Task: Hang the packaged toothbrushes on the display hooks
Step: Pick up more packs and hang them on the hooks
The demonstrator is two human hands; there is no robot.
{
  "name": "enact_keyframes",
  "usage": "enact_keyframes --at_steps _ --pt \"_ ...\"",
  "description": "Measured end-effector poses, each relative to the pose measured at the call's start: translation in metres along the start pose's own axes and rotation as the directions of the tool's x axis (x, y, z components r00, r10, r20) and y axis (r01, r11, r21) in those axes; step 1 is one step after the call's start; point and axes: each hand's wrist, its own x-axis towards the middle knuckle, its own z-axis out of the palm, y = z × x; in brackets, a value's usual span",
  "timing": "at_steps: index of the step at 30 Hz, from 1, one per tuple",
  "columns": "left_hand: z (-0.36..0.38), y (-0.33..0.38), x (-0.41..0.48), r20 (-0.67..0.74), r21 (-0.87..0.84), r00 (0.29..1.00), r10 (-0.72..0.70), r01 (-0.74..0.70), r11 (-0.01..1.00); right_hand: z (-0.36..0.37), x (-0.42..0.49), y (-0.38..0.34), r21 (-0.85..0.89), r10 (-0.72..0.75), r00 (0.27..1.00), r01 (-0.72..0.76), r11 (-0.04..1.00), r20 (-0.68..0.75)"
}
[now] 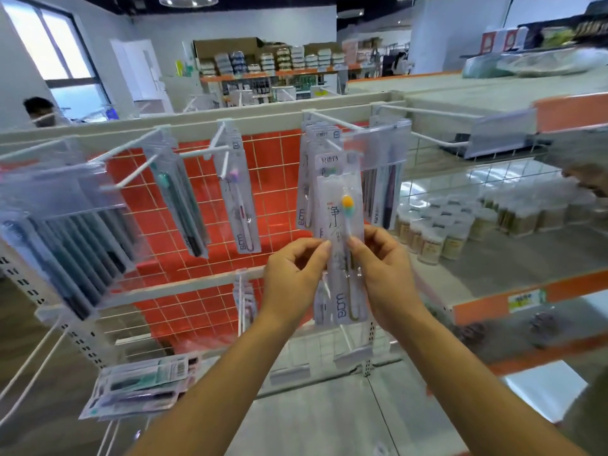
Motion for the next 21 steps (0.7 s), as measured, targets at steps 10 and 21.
enact_keyframes --at_steps 10,21 --pt "0.018 0.002 0.007 -0.064 0.02 0.998 -0.009 0.011 1.0 -0.015 0.014 -0.001 0.026 -0.051 0.999 0.051 0.998 -0.005" --pt "0.025 0.001 0.009 -0.091 0.042 0.996 -0.012 0.016 0.999 -0.021 0.021 0.001 0.022 -0.051 0.999 0.051 0.998 0.016"
